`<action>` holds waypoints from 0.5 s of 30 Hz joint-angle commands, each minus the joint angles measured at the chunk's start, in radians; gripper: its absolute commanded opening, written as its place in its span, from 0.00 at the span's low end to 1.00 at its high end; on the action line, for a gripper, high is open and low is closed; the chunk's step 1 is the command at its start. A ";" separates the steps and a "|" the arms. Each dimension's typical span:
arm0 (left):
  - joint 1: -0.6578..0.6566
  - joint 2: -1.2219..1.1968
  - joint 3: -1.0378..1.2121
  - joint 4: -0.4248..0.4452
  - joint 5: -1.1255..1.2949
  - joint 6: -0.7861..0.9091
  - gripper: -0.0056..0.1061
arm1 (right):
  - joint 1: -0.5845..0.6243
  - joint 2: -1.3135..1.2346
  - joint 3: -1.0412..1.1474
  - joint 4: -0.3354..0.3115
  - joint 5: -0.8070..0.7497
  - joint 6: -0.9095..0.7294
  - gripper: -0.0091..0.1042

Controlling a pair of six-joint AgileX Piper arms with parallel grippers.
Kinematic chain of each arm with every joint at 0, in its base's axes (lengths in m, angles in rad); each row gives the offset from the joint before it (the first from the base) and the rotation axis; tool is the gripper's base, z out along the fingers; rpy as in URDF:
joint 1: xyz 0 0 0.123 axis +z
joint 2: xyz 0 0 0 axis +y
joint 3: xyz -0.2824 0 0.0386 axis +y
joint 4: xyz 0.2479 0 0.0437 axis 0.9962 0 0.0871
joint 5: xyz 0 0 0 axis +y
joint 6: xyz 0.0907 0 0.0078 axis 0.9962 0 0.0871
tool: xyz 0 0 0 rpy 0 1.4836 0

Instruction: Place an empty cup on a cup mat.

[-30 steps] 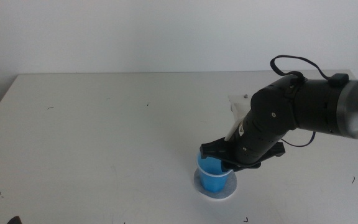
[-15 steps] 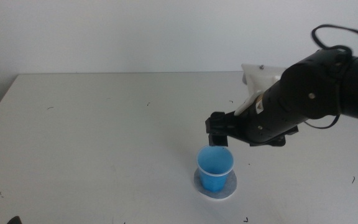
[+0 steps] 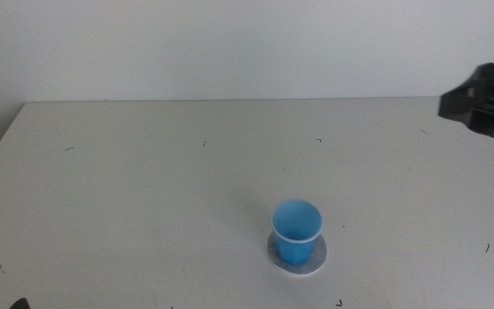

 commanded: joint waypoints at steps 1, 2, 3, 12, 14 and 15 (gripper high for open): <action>0.001 -0.013 -0.006 0.000 -0.067 -0.011 0.99 | -0.063 -0.114 0.044 0.004 -0.061 -0.088 0.76; 0.001 -0.013 -0.006 0.000 -0.067 -0.011 0.99 | -0.087 -0.146 0.072 0.005 -0.071 -0.126 0.76; 0.001 -0.013 -0.006 0.000 -0.067 -0.011 0.99 | -0.108 -0.186 0.107 0.007 -0.080 -0.168 0.76; 0.001 -0.013 -0.006 0.000 -0.067 -0.011 0.99 | -0.166 -0.495 0.421 0.133 -0.238 -0.627 0.78; 0.001 -0.013 -0.006 0.000 -0.067 -0.011 0.99 | -0.166 -0.566 0.491 0.146 -0.296 -0.649 0.80; 0.001 -0.013 -0.006 0.000 -0.067 -0.011 0.99 | -0.166 -0.597 0.519 0.148 -0.324 -0.650 0.80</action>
